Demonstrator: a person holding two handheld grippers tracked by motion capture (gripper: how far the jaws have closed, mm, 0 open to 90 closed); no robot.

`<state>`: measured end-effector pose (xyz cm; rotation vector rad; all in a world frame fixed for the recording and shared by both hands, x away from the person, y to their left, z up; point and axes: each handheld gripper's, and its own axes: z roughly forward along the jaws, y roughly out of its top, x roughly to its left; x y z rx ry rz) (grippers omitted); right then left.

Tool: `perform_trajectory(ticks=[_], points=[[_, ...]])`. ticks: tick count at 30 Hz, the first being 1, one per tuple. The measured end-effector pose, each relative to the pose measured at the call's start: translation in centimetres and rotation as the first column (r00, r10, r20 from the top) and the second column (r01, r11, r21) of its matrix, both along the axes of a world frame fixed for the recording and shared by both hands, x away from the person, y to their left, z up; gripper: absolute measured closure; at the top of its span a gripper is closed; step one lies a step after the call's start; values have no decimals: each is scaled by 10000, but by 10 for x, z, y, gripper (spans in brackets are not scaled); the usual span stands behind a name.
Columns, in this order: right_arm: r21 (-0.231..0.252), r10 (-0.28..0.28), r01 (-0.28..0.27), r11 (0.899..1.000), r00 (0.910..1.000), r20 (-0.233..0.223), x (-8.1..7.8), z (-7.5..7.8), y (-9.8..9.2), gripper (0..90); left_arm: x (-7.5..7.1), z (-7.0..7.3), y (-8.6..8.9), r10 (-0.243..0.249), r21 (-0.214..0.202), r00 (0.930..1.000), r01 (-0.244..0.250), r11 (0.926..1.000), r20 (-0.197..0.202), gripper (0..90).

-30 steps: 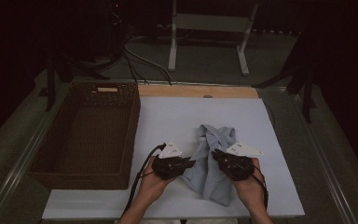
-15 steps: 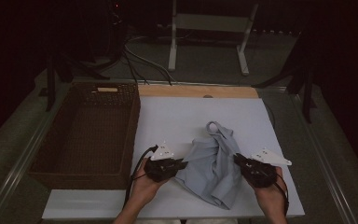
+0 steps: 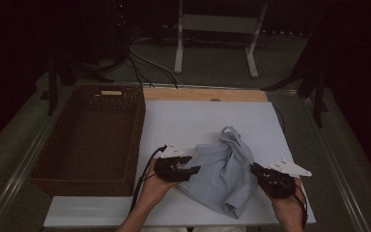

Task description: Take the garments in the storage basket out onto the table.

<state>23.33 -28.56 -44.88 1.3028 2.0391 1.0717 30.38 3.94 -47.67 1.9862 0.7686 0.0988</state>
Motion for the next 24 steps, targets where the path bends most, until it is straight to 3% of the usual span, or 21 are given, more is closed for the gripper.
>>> perform_trajectory(ticks=[7, 11, 14, 16, 18, 24], points=[[20, 2, -2, 10000, 10000, -21, -1, -1, -2, 835, 17, 2, -12, 213, 149, 9998, -213, 9997, 6, 457], [59, -10, 10, 10000, 10000, -10, -1, -1, -2, 834, 27, 0, -18, 338, 172, 9992, -334, 9993, -193, 475], [52, 17, -16, 10000, 10000, -15, -2, -1, -3, 834, 31, 0, -18, 397, 239, 9988, -389, 9990, -298, 577], [49, 34, -34, 10000, 10000, -7, -3, 0, -4, 834, 31, 0, -17, 409, 334, 9988, -401, 9986, -262, 732], [56, 4, -4, 10000, 10000, 5, -3, 0, -5, 834, 31, 1, -16, 404, 413, 9990, -395, 9984, -190, 832], [97, -113, 113, 9999, 9999, 33, -5, 1, -10, 834, 26, 5, -11, 621, 488, 9981, -621, 9969, 17, 857]])
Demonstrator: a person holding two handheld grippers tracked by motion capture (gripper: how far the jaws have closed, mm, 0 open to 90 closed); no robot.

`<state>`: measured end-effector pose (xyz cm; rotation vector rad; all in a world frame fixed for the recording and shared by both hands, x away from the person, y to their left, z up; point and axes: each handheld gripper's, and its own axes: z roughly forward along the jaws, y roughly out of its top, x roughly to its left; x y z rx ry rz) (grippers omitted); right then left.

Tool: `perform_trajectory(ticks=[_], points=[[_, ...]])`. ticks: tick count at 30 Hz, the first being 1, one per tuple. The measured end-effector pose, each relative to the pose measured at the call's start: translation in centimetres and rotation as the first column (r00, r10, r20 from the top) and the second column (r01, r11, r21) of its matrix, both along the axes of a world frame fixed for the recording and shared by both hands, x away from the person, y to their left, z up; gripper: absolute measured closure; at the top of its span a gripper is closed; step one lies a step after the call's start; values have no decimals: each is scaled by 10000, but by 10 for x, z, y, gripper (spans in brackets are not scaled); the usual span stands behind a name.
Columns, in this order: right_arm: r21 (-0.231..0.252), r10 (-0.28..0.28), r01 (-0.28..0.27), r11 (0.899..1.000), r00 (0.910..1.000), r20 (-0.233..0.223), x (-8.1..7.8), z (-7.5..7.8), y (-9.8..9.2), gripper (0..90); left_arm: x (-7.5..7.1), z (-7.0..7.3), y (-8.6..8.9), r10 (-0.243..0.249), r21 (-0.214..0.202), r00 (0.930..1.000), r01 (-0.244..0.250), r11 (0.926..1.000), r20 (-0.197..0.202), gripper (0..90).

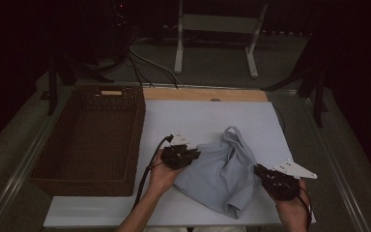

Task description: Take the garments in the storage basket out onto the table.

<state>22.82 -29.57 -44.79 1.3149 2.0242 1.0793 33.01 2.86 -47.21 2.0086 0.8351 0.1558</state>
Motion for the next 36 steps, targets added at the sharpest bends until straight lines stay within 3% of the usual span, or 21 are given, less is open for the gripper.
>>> perform_trajectory(ticks=[16, 26, 31, 36], points=[[-8, -58, 58, 10000, 10000, -63, -1, -1, -3, 833, -5, 3, 37, 1072, -373, 9942, -1068, 9936, 92, 863], [-40, 167, -168, 9999, 9996, -207, 2, -1, 3, 768, -8, 1, 32, 805, -329, 9966, -800, 9963, 151, 862], [113, 239, -234, 9997, 9988, -427, 7, 3, 1, 686, -8, 1, 32, 775, -356, 9969, -770, 9964, 133, 862], [44, -91, 94, 9999, 9982, -585, 12, -1, 0, 575, -9, 2, 33, 771, -358, 9969, -765, 9964, 167, 862]])
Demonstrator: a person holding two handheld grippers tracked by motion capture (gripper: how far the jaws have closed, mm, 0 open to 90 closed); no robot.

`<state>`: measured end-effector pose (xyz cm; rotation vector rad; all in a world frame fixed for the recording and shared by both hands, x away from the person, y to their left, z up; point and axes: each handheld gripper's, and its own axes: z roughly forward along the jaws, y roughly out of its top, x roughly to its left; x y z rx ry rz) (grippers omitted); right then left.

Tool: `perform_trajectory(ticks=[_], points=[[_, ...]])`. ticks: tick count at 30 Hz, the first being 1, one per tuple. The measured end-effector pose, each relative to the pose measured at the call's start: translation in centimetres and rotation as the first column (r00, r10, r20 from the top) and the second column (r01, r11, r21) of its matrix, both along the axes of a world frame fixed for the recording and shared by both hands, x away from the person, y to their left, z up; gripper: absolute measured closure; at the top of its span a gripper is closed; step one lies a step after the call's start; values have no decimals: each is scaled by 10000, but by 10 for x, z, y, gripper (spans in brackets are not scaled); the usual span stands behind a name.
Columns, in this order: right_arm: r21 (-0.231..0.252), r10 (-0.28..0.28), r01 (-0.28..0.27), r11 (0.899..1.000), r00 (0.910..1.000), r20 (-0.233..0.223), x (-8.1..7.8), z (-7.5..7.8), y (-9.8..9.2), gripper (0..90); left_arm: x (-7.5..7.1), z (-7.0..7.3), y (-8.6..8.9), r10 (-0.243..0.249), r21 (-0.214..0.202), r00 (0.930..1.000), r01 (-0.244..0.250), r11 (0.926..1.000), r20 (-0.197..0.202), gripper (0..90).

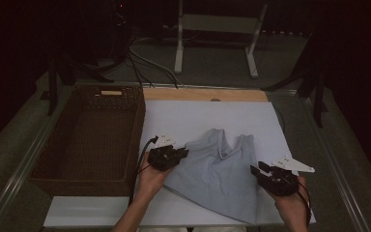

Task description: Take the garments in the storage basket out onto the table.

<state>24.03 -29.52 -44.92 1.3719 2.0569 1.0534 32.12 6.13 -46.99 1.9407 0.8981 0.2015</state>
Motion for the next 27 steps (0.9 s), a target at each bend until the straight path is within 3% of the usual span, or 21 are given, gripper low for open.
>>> perform_trajectory(ticks=[6, 9, 17, 23, 27], points=[[-114, -453, 451, 9989, 9986, -260, 8, -6, -4, 432, -1, 1, 2, 20, -68, 10000, -20, 10000, 63, 862], [-160, -614, 607, 9980, 9968, -510, 12, -11, -7, 430, -2, 1, 3, 25, -64, 10000, -25, 10000, 96, 862], [48, -571, 578, 9983, 9941, -919, 20, -19, -6, 534, -5, 1, 9, 159, -71, 9998, -159, 9998, 86, 863], [-47, -558, 556, 9984, 9917, -1157, 24, -23, -1, 533, -7, 2, 16, 267, -80, 9996, -266, 9996, 113, 863], [-297, -281, 247, 9993, 9922, -1218, 22, -24, 1, 744, -8, 2, 18, 332, -144, 9994, -330, 9994, 88, 863]])
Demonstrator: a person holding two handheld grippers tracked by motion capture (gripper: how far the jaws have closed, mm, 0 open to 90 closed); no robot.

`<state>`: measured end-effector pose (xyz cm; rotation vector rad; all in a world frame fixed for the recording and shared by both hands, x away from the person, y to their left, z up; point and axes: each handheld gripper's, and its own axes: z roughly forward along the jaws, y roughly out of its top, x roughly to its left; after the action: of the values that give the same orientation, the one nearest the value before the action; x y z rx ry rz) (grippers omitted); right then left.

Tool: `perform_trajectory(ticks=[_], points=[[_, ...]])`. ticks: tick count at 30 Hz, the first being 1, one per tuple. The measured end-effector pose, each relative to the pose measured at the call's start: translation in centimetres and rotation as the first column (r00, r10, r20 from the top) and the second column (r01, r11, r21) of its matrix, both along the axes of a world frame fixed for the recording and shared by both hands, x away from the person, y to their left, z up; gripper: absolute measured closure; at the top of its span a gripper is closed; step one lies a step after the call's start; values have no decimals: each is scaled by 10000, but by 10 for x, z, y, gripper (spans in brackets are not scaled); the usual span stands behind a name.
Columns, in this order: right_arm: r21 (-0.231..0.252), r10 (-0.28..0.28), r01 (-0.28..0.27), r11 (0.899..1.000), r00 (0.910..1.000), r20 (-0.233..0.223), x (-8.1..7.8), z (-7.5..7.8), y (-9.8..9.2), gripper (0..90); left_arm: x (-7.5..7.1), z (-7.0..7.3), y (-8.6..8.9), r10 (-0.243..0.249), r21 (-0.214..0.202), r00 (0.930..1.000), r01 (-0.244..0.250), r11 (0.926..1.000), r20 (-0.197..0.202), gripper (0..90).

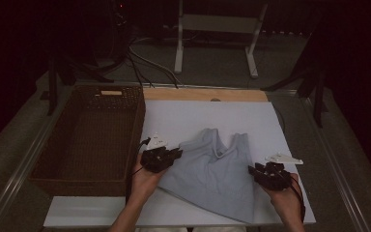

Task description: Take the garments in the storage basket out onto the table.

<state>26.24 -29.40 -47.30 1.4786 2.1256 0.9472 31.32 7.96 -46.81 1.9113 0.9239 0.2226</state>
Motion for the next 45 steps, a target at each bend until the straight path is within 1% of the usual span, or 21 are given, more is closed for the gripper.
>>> perform_trajectory(ticks=[1, 3, 7, 14, 17, 20, 24, 29, 34, 39, 41, 43, 45], points=[[-111, 123, -123, 9999, 9999, 30, -1, 1, 1, 782, 0, 0, 0, -3, 9, 10000, 3, 10000, 8, 863], [-198, 292, -290, 9994, 9995, 111, -4, 2, 2, 819, -1, 0, 0, -28, 5, 10000, 28, 10000, 9, 862], [-198, 271, -266, 9994, 9993, 261, -9, 5, 1, 846, -1, 1, 0, -40, -14, 10000, 41, 10000, 36, 863], [-264, 158, -149, 9995, 9993, 352, -24, 8, -10, 856, -2, 0, -2, -99, -16, 9999, 99, 9999, 13, 862], [-298, 85, -75, 9995, 9995, 311, -28, 7, -15, 857, -3, 0, -5, -196, 98, 9998, 196, 9998, 3, 861], [-339, 17, -8, 9994, 9997, 250, -30, 6, -19, 857, -4, -1, -6, -250, 86, 9997, 250, 9997, 5, 861], [-396, 3, 4, 9992, 9998, 193, -31, 3, -20, 856, -7, -1, -5, -276, 95, 9996, 276, 9996, 30, 861], [-492, 109, -98, 9987, 9997, 210, -25, 1, -15, 853, -9, -3, -1, -183, 209, 9998, 182, 9996, 19, 860], [-564, 226, -213, 9982, 9995, 212, -21, 0, -10, 853, -13, -3, 5, -108, 199, 9999, 108, 9997, 31, 861], [-633, 271, -255, 9977, 9993, 248, -19, -1, -6, 848, -19, -1, 5, -156, 321, 9998, 152, 9994, 141, 861], [-660, 288, -272, 9974, 9993, 244, -18, -1, -5, 845, -20, -1, 6, -147, 247, 9998, 144, 9996, 126, 861], [-680, 303, -286, 9973, 9993, 238, -18, -2, -5, 827, -22, -1, 6, -142, 237, 9998, 139, 9996, 115, 861], [-672, 241, -227, 9975, 9995, 206, -18, -2, -5, 765, -24, -1, 6, -167, 263, 9998, 163, 9995, 127, 860]])
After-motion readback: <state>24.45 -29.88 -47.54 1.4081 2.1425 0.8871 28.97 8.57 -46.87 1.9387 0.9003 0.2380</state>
